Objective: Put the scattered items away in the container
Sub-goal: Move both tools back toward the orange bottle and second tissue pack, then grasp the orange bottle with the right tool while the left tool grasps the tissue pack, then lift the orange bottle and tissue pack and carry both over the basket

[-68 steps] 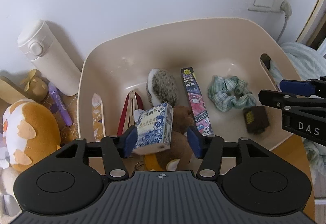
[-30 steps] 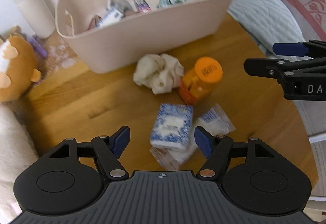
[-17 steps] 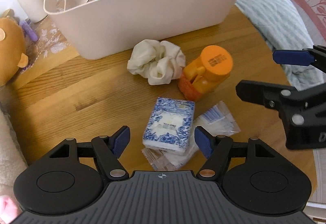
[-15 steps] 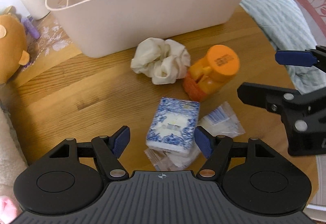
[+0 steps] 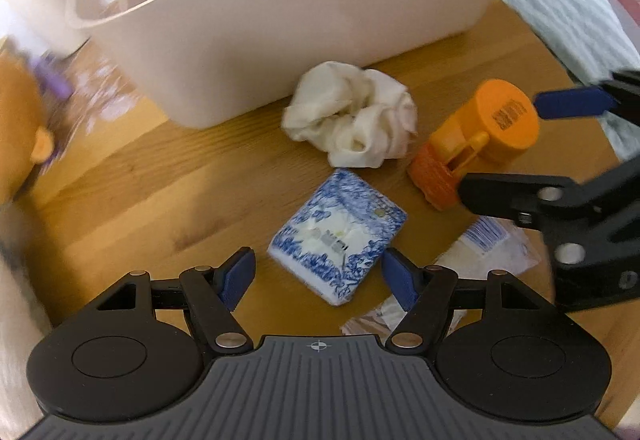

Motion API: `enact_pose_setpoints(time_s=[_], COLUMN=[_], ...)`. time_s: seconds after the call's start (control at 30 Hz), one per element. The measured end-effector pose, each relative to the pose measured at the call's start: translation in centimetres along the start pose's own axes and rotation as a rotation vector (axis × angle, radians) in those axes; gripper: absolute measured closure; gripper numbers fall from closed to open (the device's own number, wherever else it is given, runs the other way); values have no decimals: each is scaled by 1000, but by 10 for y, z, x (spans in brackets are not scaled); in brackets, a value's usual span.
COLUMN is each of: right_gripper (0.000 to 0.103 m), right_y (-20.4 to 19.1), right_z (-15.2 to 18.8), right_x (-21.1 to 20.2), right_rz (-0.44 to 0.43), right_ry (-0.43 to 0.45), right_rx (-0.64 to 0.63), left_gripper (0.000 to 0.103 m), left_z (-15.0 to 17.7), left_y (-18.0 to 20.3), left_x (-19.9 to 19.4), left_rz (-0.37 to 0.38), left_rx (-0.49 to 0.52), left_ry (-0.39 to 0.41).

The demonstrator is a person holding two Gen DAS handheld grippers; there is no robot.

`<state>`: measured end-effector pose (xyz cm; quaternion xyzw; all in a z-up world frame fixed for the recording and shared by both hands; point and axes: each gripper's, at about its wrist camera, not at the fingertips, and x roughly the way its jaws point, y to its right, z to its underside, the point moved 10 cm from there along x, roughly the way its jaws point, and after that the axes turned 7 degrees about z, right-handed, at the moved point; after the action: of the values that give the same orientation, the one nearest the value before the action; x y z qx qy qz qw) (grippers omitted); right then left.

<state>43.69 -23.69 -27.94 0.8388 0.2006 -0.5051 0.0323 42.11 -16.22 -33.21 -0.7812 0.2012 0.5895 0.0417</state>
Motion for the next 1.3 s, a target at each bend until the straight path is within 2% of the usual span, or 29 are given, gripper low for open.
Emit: enact_pose_setpoints(time_s=[0.13,0.2,0.43,0.5,0.57,0.63,0.67,0.7,0.8,1.1,1.3], right_gripper=[5,5,8,16,24,36,46,50,51,53,53], right_y=[-5,-6,0,2,4,5,6,7,9,18,24], right_z=[0,-1,-4,-4,-2,-1,0,1,1,5,4], right_x=[7,11,19,20,23,26,27,28,27,12,-12], right_rz=[3,7,29,22,22,19,15,16,23,32,14], right_ry=[-4,-6,-1,-6,-16,-26,-29,-26,-3,18,48], right_rx=[6,5,25,37,44,56,64,69,65,100,105], left_gripper=[32,32,33,39,51,54,55,55,56,57,57], left_z=[-5,-7,-12,-12,-12,-9,-9,-8,-5,1,0], left_y=[11,13,10,10,9,6,5,5,7,12,6], left_x=[3,5,9,7,4,3,3,2,2,-13,-38], left_rz=[1,7,56,59,59,61,64,62,53,61,-7], left_rx=[148,183,156,166,159,144,137,135,137,62,44], left_ry=[-4,-7,12,26,35,39,40,41,46,61,78])
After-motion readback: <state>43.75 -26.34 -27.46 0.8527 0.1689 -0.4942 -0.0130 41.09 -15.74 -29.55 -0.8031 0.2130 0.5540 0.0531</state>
